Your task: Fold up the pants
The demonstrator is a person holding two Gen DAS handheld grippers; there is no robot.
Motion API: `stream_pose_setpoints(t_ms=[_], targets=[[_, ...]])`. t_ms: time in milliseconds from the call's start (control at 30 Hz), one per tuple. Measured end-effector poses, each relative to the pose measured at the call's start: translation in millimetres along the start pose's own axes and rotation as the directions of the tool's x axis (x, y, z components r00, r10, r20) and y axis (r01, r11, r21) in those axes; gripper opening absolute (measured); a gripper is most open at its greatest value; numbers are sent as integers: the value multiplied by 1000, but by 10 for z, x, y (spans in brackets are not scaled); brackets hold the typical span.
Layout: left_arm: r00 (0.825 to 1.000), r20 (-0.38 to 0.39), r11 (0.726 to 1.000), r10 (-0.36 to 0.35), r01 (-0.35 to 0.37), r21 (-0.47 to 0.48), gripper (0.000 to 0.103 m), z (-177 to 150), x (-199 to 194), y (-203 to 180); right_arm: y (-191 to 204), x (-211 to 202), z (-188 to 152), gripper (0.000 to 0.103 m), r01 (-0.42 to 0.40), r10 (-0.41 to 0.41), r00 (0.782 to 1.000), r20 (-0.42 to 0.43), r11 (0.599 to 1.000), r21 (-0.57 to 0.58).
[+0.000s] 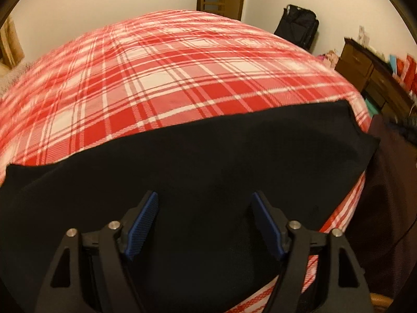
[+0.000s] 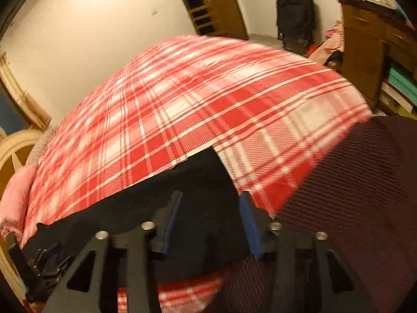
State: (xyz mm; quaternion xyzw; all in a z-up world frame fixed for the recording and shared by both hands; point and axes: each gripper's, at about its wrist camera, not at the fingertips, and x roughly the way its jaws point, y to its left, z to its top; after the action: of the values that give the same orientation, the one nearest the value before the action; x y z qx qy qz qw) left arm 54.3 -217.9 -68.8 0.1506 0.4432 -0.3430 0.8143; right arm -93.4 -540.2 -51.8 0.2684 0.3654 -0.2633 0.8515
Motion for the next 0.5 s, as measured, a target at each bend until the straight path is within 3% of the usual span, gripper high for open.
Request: stream_pose_setpoints(t_ms=[133, 167, 200, 267, 333, 433, 467, 500], targets=[[998, 16, 993, 65, -66, 95, 85, -85, 19, -144, 31, 424, 37, 50, 25, -29, 995, -93, 999, -36], [997, 19, 990, 71, -72, 123, 87, -117, 14, -183, 45, 481, 40, 55, 73, -78, 994, -80, 996, -60], [998, 20, 988, 68, -70, 135, 88, -133, 11, -199, 73, 509, 46, 67, 84, -90, 993, -76, 993, -84], [998, 24, 986, 62, -65, 151, 92, -158, 15, -229, 118, 607, 46, 79, 82, -95, 989, -113, 990, -115], [998, 23, 985, 58, -61, 161, 95, -169, 34, -255, 208, 690, 26, 81, 104, -131, 981, -146, 979, -177], [998, 18, 986, 53, -56, 160, 97, -158, 45, -262, 288, 704, 21, 60, 47, -83, 984, -156, 974, -222], [998, 18, 986, 53, -55, 159, 97, -156, 45, -267, 298, 688, 32, 42, 32, -68, 985, -158, 974, -224], [999, 17, 986, 51, -53, 156, 97, -154, 42, -262, 312, 671, 39, 16, 13, -49, 987, -156, 974, -225]])
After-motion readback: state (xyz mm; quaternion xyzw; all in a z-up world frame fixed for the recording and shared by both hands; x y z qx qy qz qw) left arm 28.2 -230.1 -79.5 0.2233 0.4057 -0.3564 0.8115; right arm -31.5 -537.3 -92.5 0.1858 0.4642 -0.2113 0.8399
